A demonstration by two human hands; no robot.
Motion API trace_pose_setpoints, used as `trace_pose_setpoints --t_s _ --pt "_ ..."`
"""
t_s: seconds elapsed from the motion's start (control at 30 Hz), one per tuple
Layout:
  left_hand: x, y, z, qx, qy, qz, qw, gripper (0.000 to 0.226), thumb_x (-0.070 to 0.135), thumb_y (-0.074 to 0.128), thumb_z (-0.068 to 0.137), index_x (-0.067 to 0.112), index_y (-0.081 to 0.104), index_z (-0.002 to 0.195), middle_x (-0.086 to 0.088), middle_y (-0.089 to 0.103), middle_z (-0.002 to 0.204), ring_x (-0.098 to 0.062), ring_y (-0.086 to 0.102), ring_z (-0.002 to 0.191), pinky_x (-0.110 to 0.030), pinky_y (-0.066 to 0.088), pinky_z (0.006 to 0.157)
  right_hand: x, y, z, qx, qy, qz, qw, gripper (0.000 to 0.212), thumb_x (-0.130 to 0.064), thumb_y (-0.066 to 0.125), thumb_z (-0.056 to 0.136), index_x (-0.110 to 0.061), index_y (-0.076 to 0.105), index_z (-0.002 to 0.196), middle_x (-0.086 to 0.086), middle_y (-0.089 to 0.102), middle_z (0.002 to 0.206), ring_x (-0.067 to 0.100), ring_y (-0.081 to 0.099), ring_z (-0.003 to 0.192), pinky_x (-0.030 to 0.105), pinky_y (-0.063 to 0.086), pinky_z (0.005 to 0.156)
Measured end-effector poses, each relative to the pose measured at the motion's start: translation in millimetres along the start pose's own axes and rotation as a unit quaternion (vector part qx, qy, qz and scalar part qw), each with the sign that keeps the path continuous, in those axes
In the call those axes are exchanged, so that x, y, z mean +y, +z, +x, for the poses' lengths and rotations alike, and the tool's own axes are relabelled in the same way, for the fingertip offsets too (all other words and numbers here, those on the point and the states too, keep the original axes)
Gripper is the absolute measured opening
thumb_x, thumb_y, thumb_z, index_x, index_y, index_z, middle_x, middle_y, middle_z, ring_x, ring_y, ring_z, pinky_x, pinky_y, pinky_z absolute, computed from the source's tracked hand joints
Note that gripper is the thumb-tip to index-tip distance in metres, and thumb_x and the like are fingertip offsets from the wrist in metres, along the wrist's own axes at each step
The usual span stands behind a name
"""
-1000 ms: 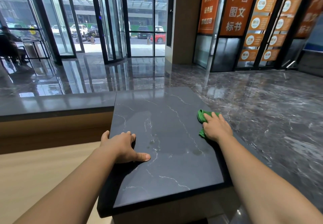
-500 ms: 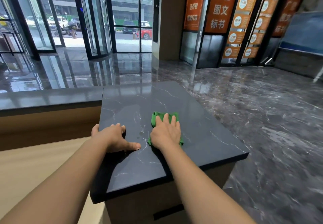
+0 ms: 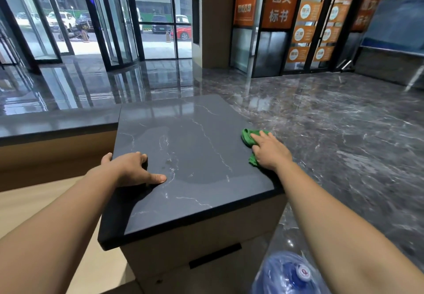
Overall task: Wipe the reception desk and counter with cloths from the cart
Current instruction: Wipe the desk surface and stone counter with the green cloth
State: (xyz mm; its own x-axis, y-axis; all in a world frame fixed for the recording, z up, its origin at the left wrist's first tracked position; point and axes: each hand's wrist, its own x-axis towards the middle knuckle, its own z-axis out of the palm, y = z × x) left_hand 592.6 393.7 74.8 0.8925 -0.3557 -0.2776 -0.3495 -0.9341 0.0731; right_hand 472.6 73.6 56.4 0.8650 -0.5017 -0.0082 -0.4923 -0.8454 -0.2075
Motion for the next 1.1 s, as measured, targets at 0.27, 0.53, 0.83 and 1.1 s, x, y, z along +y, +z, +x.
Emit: trace_pose_setpoints --t_s 0.27,0.53,0.83,1.1 --pt "2.6 -0.5 -1.0 0.005 0.001 -0.002 1.0 0.097 0.083 0.049 0.071 0.024 0.033 0.146 0.004 0.035 0.153 -0.021 0.03 0.142 -0.049 0.005 0.116 -8.6 1.5 -6.6 0.025 0.045 -0.008 0.999 0.052 -0.02 0.031 0.101 -0.028 0.026 0.152 0.001 0.011 0.164 0.024 0.01 0.15 0.039 0.015 0.12" --pt "6.9 -0.4 -11.7 0.044 -0.004 0.02 0.999 0.088 0.083 0.049 0.072 0.025 0.045 0.138 0.003 0.044 0.145 -0.021 0.034 0.139 -0.05 0.008 0.113 -114.0 31.7 -56.2 0.069 0.074 0.036 0.994 0.055 -0.025 0.042 0.093 -0.022 0.036 0.148 0.007 0.02 0.161 0.03 0.012 0.148 0.043 0.012 0.119" --pt "21.0 0.8 -35.7 0.032 0.063 0.007 0.997 0.077 0.078 0.062 0.066 0.034 0.051 0.128 0.009 0.054 0.137 -0.018 0.045 0.129 -0.042 0.019 0.103 -121.3 32.9 -74.4 0.006 -0.143 0.037 0.989 0.053 -0.024 0.034 0.1 -0.026 0.025 0.153 0.0 0.012 0.163 0.02 0.007 0.15 0.039 0.008 0.121" --pt "22.1 0.4 -35.8 0.006 0.055 0.015 0.998 0.103 0.078 0.064 0.064 0.026 0.034 0.148 0.008 0.038 0.151 -0.019 0.033 0.14 -0.04 0.017 0.109 -2.7 5.0 -57.9 0.024 -0.033 0.012 0.999 0.053 -0.026 0.029 0.101 -0.029 0.024 0.154 -0.004 0.014 0.163 0.016 0.01 0.15 0.038 0.014 0.121"
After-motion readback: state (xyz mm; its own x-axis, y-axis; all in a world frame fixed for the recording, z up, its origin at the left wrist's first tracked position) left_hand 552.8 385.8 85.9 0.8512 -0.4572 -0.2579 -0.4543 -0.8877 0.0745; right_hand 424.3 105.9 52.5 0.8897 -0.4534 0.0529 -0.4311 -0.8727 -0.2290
